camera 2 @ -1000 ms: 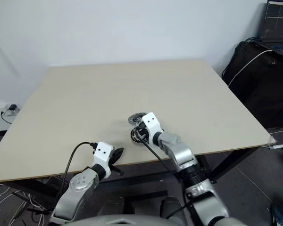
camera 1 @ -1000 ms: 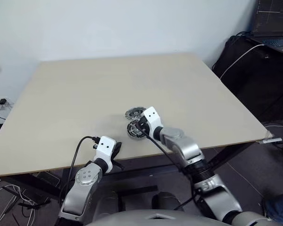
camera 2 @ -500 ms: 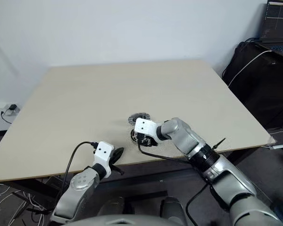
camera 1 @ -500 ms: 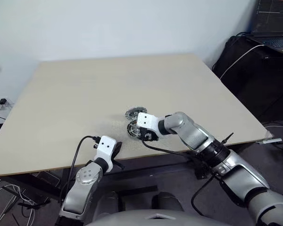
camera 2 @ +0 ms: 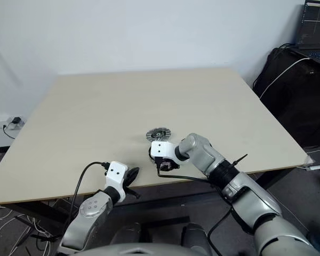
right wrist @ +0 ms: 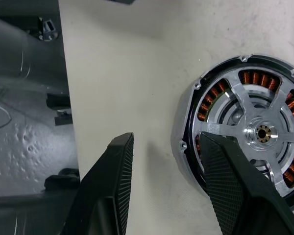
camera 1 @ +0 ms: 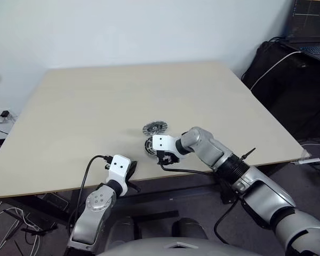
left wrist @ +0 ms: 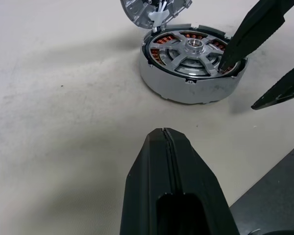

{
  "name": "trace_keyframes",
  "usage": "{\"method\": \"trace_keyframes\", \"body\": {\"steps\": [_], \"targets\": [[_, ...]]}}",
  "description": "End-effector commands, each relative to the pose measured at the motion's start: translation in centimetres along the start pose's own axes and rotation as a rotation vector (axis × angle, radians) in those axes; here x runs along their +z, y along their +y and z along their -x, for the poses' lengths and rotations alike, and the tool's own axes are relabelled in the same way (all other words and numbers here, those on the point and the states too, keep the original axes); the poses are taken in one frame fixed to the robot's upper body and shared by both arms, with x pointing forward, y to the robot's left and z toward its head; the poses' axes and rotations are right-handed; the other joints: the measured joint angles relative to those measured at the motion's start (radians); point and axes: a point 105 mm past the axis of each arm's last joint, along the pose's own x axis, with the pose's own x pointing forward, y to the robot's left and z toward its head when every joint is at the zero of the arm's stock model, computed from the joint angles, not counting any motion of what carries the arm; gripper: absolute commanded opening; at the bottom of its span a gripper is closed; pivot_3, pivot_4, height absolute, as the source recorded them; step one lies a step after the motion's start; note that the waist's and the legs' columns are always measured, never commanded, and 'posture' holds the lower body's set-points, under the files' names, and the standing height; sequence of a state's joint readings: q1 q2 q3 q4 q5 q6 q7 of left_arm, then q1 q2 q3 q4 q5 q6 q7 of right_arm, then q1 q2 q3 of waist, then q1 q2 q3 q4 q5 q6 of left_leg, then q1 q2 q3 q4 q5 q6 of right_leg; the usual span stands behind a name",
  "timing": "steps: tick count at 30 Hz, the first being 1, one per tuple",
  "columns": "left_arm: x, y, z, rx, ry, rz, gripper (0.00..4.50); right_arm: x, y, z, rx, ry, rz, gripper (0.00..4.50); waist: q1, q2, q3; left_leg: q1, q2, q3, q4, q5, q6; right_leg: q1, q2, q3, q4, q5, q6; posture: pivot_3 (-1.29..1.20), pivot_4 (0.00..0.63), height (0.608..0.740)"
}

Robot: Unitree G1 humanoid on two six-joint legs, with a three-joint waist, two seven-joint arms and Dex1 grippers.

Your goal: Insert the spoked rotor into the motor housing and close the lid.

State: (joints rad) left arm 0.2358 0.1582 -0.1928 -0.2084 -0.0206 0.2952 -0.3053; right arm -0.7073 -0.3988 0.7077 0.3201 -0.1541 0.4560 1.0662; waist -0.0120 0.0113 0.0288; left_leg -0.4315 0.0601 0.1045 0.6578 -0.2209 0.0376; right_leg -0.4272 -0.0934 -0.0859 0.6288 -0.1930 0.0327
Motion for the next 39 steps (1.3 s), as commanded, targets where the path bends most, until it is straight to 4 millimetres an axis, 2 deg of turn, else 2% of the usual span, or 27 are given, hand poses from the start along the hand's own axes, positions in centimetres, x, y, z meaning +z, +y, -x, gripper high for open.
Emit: {"method": "trace_keyframes", "body": {"steps": [1, 9, 12, 17, 24, 29, 34, 39], "targets": [[1.3, 0.0, 0.0, 0.007, -0.061, 0.003, 0.0, 0.8, -1.0, 0.7, -0.019, 0.0, 0.05, 2.26, 0.0, 0.0, 0.0, 0.0, 0.0, 0.0, 0.0, 0.0, 0.0, 0.0, 0.0, 0.0, 0.0, 0.0, 0.0, 0.0, 0.0, 0.74], [1.2, -0.2, -0.2, 0.007, -0.066, 0.011, 0.0, -0.7, -1.2, 0.4, -0.016, 0.078, 0.09, 2.26, 0.0, 0.0, 0.0, 0.0, 0.0, 0.0, 0.0, 0.0, 0.0, 0.0, 0.0, 0.0, 0.0, 0.0, 0.0, 0.0, 0.0, 0.74], [1.2, -0.2, -0.2, 0.009, -0.069, 0.013, 0.0, -1.3, -1.3, 0.4, -0.016, 0.108, 0.114, 1.66, 0.001, 0.0, 0.0, 0.0, 0.0, 0.0, 0.001, 0.0, 0.0, 0.0, 0.0, 0.0, 0.001, 0.0, 0.0, 0.0, 0.0, 0.74], [1.3, -0.4, -0.2, 0.006, -0.073, 0.018, 0.0, -1.6, -1.4, 0.2, -0.037, 0.118, 0.15, 0.1, 0.001, -0.001, -0.002, 0.0, 0.0, 0.0, 0.002, 0.0, 0.0, 0.001, 0.0, 0.0, 0.001, 0.0, 0.0, 0.0, 0.0, 0.74], [1.3, -0.4, -0.3, 0.002, -0.073, 0.017, 0.0, -1.3, -1.6, 0.4, -0.075, 0.077, 0.137, 0.06, 0.001, -0.001, -0.002, 0.001, 0.001, 0.0, 0.003, 0.0, 0.0, 0.001, 0.0, -0.001, 0.002, 0.002, -0.001, 0.0, 0.0, 0.74], [1.3, -0.4, -0.4, -0.002, -0.072, 0.015, 0.0, -0.1, -1.3, 1.1, -0.096, -0.038, 0.022, 0.06, 0.002, -0.001, -0.002, 0.0, 0.001, 0.001, 0.003, 0.0, 0.0, 0.0, -0.001, -0.001, 0.002, 0.002, -0.001, 0.0, 0.0, 0.74], [1.0, -0.6, -0.2, 0.0, -0.067, 0.025, 0.0, 0.6, 0.4, 2.6, -0.116, -0.143, -0.164, 0.06, 0.004, -0.001, -0.002, -0.003, 0.001, 0.0, 0.002, 0.0, 0.0, -0.002, -0.001, -0.001, 0.0, 0.002, -0.001, 0.0, 0.0, 0.74], [0.6, -0.8, -0.1, -0.002, -0.057, 0.037, 0.0, 1.7, 0.9, 3.4, -0.233, -0.25, -0.497, 0.06, 0.001, 0.0, -0.002, -0.004, 0.001, 0.0, 0.003, -0.001, -0.001, -0.003, 0.0, -0.001, 0.0, 0.002, -0.001, 0.0, 0.0, 0.74]]}}
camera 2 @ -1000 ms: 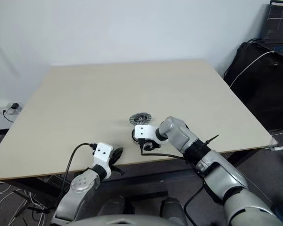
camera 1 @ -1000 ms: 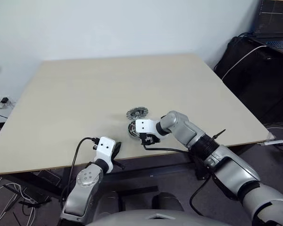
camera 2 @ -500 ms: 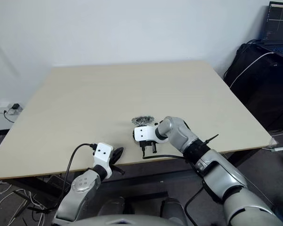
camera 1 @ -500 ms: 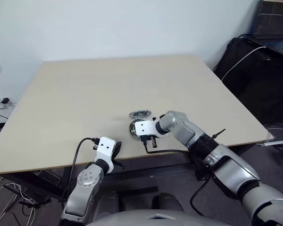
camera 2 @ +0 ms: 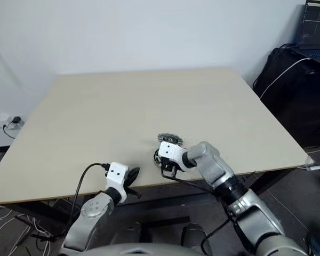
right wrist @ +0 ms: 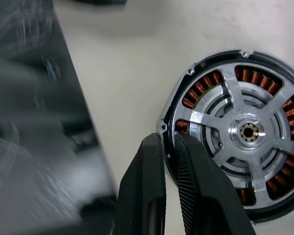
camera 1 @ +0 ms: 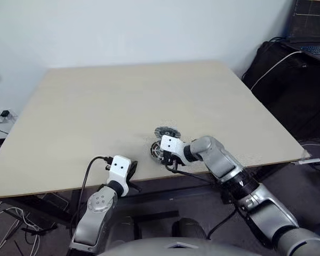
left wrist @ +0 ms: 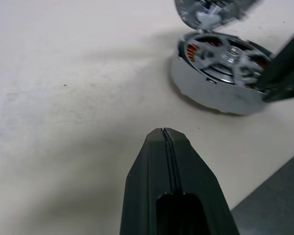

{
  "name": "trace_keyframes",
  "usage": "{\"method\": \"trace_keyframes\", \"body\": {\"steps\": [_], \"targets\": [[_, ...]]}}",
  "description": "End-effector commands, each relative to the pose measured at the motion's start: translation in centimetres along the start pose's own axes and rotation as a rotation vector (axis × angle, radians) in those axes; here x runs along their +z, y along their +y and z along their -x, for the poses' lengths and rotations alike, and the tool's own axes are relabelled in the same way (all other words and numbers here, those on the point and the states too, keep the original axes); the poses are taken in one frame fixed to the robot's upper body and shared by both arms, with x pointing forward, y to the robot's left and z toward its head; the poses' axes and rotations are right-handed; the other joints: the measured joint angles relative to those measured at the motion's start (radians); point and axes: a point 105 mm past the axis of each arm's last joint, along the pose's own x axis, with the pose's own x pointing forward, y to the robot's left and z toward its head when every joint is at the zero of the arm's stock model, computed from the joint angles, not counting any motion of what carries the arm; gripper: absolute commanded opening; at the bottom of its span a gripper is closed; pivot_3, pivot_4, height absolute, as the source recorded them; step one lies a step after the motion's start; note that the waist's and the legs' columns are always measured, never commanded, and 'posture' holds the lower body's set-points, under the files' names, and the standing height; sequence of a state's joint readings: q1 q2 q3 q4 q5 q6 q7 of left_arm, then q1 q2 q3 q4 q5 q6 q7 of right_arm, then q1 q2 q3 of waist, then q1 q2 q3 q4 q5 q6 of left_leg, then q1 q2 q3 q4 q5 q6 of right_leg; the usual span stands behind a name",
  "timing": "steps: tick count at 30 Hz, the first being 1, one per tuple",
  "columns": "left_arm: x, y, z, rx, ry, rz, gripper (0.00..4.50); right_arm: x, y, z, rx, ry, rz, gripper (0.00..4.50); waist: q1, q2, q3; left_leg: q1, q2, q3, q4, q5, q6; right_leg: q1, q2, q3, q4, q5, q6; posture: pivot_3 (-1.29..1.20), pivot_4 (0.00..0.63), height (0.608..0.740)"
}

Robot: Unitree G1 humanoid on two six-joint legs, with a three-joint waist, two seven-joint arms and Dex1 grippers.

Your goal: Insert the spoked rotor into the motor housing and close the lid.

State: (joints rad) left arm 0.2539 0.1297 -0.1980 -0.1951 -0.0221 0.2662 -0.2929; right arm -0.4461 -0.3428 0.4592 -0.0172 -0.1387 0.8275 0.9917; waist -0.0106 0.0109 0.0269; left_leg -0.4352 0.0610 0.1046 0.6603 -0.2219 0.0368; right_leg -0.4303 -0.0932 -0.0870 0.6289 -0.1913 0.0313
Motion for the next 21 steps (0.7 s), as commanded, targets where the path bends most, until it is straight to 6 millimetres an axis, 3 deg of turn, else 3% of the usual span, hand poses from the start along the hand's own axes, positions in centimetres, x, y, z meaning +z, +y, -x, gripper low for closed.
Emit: {"method": "trace_keyframes", "body": {"steps": [1, 4, 10, 16, 21], "targets": [[0.8, -0.3, 0.0, -0.011, -0.043, 0.008, 0.0, 3.0, -0.7, 1.9, -0.137, -0.141, -0.191, 0.06, 0.0, 0.0, 0.0, 0.0, 0.0, 0.0, 0.0, 0.0, 0.0, 0.0, 0.0, 0.0, 0.0, 0.0, 0.0, 0.0, 0.0, 0.74], [0.8, -0.3, -0.1, -0.017, -0.039, 0.007, 0.0, 3.4, -1.1, 1.9, -0.215, -0.177, -0.385, 0.06, 0.0, 0.0, 0.0, 0.0, 0.002, -0.001, 0.0, 0.0, 0.0, 0.0, 0.0, -0.001, 0.001, 0.0, 0.0, 0.0, 0.0, 0.74], [0.9, -0.3, -0.3, -0.026, -0.035, -0.002, 0.0, 3.4, -1.8, 1.3, -0.295, -0.18, -0.603, 0.06, 0.0, 0.001, 0.0, -0.001, 0.002, -0.002, 0.0, 0.0, 0.0, 0.0, -0.003, -0.003, 0.0, 0.001, 0.0, 0.0, 0.0, 0.74], [0.8, 0.0, -0.1, -0.019, -0.033, -0.002, 0.0, 4.3, -1.5, 0.7, -0.242, -0.196, -0.731, 0.06, -0.002, 0.001, 0.0, -0.003, 0.001, -0.001, -0.001, 0.0, 0.0, -0.002, -0.001, -0.003, -0.001, 0.001, -0.001, 0.0, 0.0, 0.74], [0.7, 0.0, -0.1, -0.015, -0.034, 0.0, 0.0, 5.2, -1.0, 0.0, -0.21, -0.198, -0.725, 0.06, -0.009, 0.001, 0.001, -0.003, 0.001, -0.001, -0.001, 0.0, 0.0, -0.002, -0.001, -0.003, -0.001, 0.0, -0.001, 0.0, 0.0, 0.74]]}}
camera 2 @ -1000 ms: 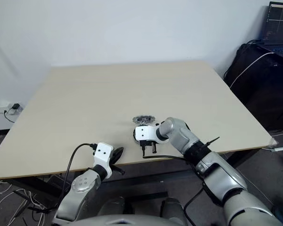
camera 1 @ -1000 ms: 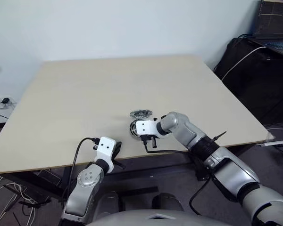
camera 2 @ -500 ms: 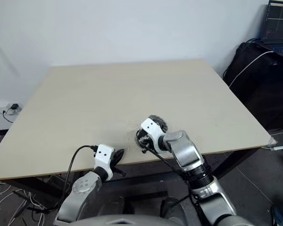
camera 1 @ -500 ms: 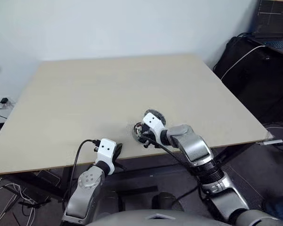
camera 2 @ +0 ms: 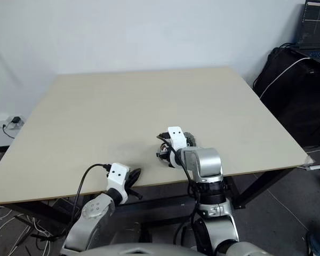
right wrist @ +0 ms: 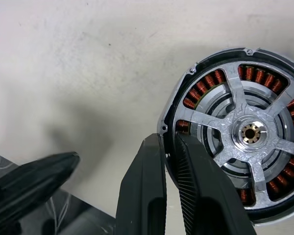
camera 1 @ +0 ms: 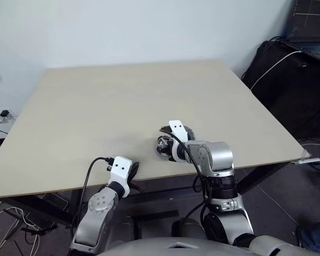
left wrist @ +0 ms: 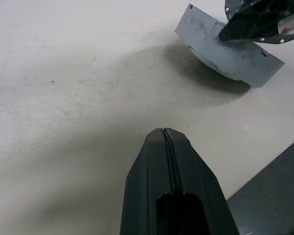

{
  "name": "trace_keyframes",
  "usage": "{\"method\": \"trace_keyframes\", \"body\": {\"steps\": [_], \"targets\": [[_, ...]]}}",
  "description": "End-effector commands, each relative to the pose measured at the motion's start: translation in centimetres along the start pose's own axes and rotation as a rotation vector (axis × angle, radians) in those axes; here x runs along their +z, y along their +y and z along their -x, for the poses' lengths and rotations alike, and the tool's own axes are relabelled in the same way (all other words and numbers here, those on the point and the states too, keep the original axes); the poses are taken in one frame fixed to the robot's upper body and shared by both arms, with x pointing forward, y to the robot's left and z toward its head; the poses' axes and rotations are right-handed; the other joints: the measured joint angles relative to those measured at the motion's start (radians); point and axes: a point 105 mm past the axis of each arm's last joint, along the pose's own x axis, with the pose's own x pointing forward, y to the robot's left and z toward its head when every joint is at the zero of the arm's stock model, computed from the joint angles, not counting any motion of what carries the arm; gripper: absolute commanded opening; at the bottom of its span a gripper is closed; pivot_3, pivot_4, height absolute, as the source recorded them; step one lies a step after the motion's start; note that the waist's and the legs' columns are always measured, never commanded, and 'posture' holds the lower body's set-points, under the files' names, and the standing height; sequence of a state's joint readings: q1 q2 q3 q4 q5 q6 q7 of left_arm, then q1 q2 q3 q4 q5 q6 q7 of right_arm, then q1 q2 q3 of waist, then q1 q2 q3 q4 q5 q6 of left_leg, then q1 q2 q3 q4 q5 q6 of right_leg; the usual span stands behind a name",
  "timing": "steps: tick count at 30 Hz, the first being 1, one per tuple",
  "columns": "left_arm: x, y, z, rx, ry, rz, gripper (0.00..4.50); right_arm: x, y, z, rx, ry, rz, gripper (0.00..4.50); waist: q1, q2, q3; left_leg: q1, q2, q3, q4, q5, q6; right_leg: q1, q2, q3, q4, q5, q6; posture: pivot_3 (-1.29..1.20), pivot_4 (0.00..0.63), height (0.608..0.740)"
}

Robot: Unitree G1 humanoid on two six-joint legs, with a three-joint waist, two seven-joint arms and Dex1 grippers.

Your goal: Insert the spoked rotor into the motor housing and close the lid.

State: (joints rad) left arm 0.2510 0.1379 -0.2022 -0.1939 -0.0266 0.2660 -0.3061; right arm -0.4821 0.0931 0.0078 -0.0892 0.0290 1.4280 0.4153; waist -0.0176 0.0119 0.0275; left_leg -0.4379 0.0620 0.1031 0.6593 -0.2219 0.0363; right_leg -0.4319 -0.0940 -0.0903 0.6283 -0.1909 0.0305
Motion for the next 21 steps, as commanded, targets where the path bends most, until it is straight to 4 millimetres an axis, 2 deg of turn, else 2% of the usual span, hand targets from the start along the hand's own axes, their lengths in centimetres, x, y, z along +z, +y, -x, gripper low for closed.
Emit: {"method": "trace_keyframes", "body": {"steps": [1, 5, 8, 12, 13, 17, 21], "targets": [[0.7, 0.2, -0.1, 0.003, -0.036, 0.005, 0.0, 1.4, 2.0, -0.1, 0.064, -0.042, 0.023, 0.06, -0.004, 0.0, 0.0, 0.0, 0.0, 0.0, 0.0, 0.0, 0.0, 0.0, 0.0, 0.0, 0.0, 0.0, 0.0, 0.0, 0.0, 0.74], [0.7, 0.2, -0.1, 0.002, -0.037, 0.006, 0.0, 0.9, 2.8, -0.8, 0.09, -0.019, 0.015, 0.06, -0.011, 0.0, 0.0, 0.0, 0.0, 0.0, 0.0, 0.0, 0.0, 0.0, 0.0, 0.0, 0.0, 0.0, 0.0, 0.0, 0.0, 0.74], [0.7, 0.1, -0.1, -0.001, -0.036, 0.006, 0.0, 0.5, 3.4, -1.5, 0.114, -0.011, 0.009, 1.03, -0.015, 0.0, 0.0, 0.0, 0.0, 0.0, 0.0, 0.0, 0.0, 0.0, 0.0, 0.0, 0.0, 0.0, 0.0, 0.0, 0.0, 0.74], [0.6, 0.1, -0.1, -0.002, -0.034, 0.004, 0.0, 1.3, 5.9, -1.5, 0.221, -0.055, 0.023, 2.4, -0.018, 0.0, 0.0, 0.001, 0.0, -0.001, -0.001, 0.0, 0.0, 0.001, 0.0, 0.0, 0.0, 0.0, 0.0, 0.0, 0.0, 0.74], [0.6, 0.1, -0.1, -0.002, -0.034, 0.004, 0.0, 1.5, 6.5, -1.4, 0.252, -0.067, 0.028, 2.6, -0.018, 0.0, 0.0, 0.001, 0.001, -0.001, -0.001, 0.0, 0.0, 0.001, 0.0, 0.0, 0.0, 0.0, 0.0, 0.0, 0.0, 0.74], [0.6, 0.2, -0.1, -0.003, -0.033, 0.003, 0.0, 2.6, 8.7, -0.4, 0.385, -0.119, 0.024, 2.6, -0.018, 0.0, 0.0, 0.001, 0.001, -0.001, -0.001, 0.0, 0.0, 0.001, -0.002, 0.0, 0.0, 0.0, 0.0, 0.0, 0.0, 0.74], [0.5, 0.2, -0.1, -0.004, -0.032, 0.002, 0.0, 6.2, 10.5, 2.5, 0.578, -0.331, -0.064, 2.6, -0.015, 0.0, 0.0, 0.001, 0.001, -0.001, -0.001, 0.0, 0.0, 0.001, -0.002, 0.0, -0.001, 0.0, 0.0, 0.0, 0.0, 0.74]]}}
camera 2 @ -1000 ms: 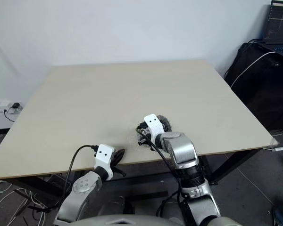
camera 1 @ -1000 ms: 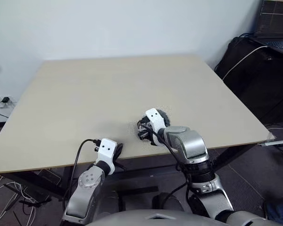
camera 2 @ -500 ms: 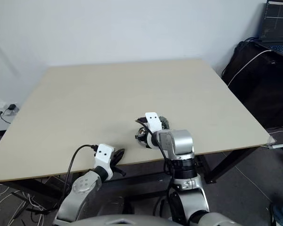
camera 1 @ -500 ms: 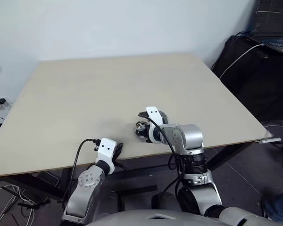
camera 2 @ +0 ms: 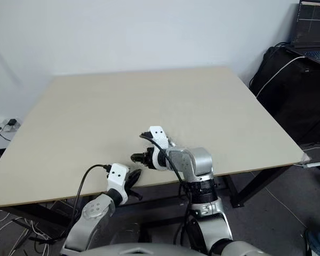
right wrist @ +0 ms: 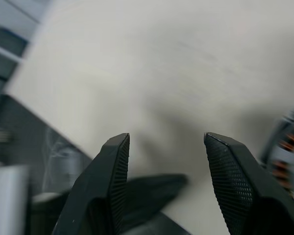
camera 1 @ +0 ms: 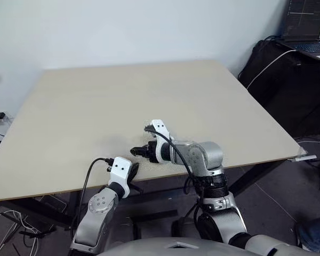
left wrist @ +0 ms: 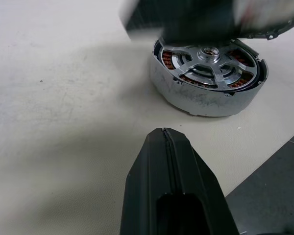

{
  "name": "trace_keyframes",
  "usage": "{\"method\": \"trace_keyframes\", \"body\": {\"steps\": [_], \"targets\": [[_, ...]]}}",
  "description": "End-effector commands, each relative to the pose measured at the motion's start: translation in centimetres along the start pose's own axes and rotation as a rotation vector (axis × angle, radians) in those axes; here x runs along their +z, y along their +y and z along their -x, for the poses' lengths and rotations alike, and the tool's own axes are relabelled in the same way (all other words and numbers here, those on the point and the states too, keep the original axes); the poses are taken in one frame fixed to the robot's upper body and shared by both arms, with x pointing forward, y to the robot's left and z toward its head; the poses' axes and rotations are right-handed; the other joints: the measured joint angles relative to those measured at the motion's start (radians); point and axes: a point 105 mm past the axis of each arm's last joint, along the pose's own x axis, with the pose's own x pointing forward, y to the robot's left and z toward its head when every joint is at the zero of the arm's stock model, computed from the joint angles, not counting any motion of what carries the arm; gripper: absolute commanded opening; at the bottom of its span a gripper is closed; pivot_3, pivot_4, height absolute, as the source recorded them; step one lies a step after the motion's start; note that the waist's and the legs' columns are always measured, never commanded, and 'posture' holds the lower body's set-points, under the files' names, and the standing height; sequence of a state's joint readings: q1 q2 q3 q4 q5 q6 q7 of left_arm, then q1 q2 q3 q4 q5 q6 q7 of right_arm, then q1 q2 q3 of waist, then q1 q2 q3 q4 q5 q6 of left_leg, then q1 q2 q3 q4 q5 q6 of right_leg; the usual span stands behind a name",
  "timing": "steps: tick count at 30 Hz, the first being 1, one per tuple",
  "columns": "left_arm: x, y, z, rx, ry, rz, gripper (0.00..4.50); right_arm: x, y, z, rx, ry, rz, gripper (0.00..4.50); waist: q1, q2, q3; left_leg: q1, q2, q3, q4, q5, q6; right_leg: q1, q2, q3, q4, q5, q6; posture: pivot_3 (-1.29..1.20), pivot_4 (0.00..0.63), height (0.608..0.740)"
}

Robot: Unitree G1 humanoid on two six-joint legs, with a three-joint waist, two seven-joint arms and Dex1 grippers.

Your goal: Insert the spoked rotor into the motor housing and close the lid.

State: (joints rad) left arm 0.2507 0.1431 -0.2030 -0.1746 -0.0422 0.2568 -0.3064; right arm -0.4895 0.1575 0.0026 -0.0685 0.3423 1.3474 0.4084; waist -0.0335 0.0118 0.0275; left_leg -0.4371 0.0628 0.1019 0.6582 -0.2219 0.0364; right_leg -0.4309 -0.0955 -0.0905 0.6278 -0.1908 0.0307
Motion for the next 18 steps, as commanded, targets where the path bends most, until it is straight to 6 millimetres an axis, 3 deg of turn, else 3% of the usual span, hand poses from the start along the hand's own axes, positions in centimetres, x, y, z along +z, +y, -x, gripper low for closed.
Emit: {"method": "trace_keyframes", "body": {"steps": [1, 4, 8, 10, 14, 18], "targets": [[0.9, 0.2, -0.1, -0.001, -0.039, -0.011, 0.0, 5.5, 5.2, 1.1, 0.231, -0.29, 0.008, 2.6, 0.002, 0.0, 0.0, 0.0, 0.0, 0.0, 0.0, 0.0, 0.0, 0.0, 0.0, 0.0, 0.0, 0.0, 0.0, 0.0, 0.0, 0.74], [0.9, 0.2, -0.1, -0.003, -0.039, -0.012, 0.0, 8.1, 3.8, 2.6, 0.124, -0.476, 0.043, 2.6, 0.003, 0.0, 0.0, 0.0, 0.0, 0.0, -0.001, 0.0, 0.0, 0.0, 0.0, 0.0, 0.0, 0.0, 0.0, 0.0, 0.0, 0.74], [0.8, 0.1, 0.0, -0.009, -0.035, -0.015, 0.0, 11.1, -1.7, 6.1, -0.325, -0.678, 0.283, 2.6, 0.0, 0.001, 0.001, 0.0, 0.0, 0.001, -0.003, 0.0, 0.0, -0.001, 0.0, 0.0, -0.001, 0.0, 0.0, 0.0, 0.0, 0.74], [0.8, 0.1, 0.0, -0.011, -0.033, -0.016, 0.0, 11.4, -3.7, 7.7, -0.479, -0.713, 0.38, 2.6, 0.002, 0.001, 0.001, 0.0, -0.001, 0.001, -0.004, 0.0, 0.0, -0.001, 0.0, 0.0, -0.002, 0.0, 0.0, 0.0, 0.0, 0.74], [0.8, 0.1, -0.1, -0.021, -0.03, -0.023, 0.0, 10.0, -9.4, 10.9, -0.784, -0.638, 0.453, 1.32, 0.009, 0.0, 0.0, 0.0, -0.002, 0.002, -0.003, 0.0, 0.0, 0.0, -0.001, 0.001, -0.003, -0.001, 0.0, 0.0, 0.0, 0.74], [0.8, 0.1, -0.2, -0.025, -0.027, -0.027, 0.0, 7.0, -13.1, 12.9, -0.941, -0.484, 0.464, 0.05, 0.009, 0.001, 0.0, 0.001, -0.002, 0.003, -0.003, 0.0, 0.0, 0.0, 0.0, 0.001, -0.002, -0.001, 0.0, 0.0, 0.0, 0.74]]}}
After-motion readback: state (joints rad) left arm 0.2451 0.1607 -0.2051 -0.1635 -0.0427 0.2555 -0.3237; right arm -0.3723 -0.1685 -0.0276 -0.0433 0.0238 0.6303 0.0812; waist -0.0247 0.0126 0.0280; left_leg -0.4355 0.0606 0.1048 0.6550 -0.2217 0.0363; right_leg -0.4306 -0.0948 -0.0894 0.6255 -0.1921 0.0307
